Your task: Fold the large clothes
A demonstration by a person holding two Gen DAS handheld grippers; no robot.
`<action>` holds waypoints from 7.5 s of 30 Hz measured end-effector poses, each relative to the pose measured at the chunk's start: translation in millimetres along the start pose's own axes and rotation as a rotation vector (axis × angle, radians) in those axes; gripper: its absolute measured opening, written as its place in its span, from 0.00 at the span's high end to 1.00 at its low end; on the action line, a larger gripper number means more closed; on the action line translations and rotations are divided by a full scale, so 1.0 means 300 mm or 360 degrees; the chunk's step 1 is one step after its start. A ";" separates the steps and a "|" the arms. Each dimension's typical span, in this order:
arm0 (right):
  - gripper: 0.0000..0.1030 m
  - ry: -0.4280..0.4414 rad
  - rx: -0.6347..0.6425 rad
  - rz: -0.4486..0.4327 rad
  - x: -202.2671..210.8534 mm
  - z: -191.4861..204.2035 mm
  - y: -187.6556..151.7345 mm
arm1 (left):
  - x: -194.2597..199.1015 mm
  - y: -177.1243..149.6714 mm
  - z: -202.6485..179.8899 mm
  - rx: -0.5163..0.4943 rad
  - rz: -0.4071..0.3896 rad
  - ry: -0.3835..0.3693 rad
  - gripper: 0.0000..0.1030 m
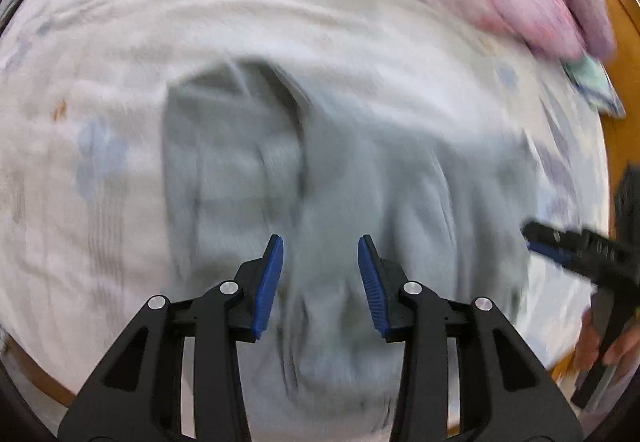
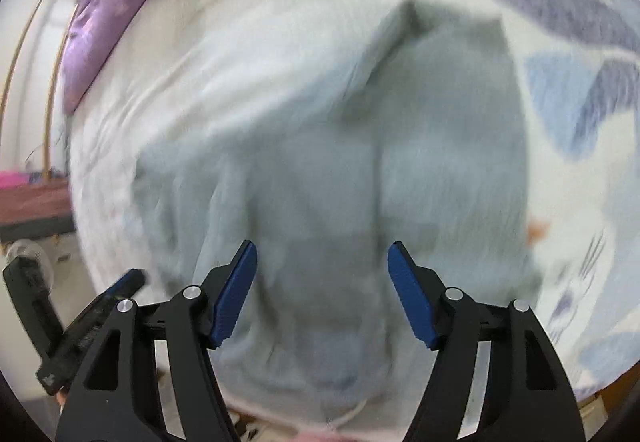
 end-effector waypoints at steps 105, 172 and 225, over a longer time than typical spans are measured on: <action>0.10 -0.0142 0.0060 -0.0190 0.625 0.081 -0.267 | 0.510 -0.104 -0.074 -0.0394 -0.0118 0.0219 0.29; 0.89 -0.0596 0.0864 -0.0034 0.320 0.020 0.124 | 0.149 0.248 0.144 0.0012 0.0293 0.0149 0.90; 0.42 0.0298 -0.0470 0.0164 -0.036 -0.150 -0.991 | 0.031 -0.942 0.526 0.0696 0.0704 -0.0232 0.82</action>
Point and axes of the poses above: each gripper's, at about its wrist camera, not at the fingertips, and x roughly against the way its jaws point, z to its left, y to its top, the point moved 3 cm from there along -x, roughly the way its jaws point, and after that the axes turned 11 degrees about x, right-handed, at the moved point
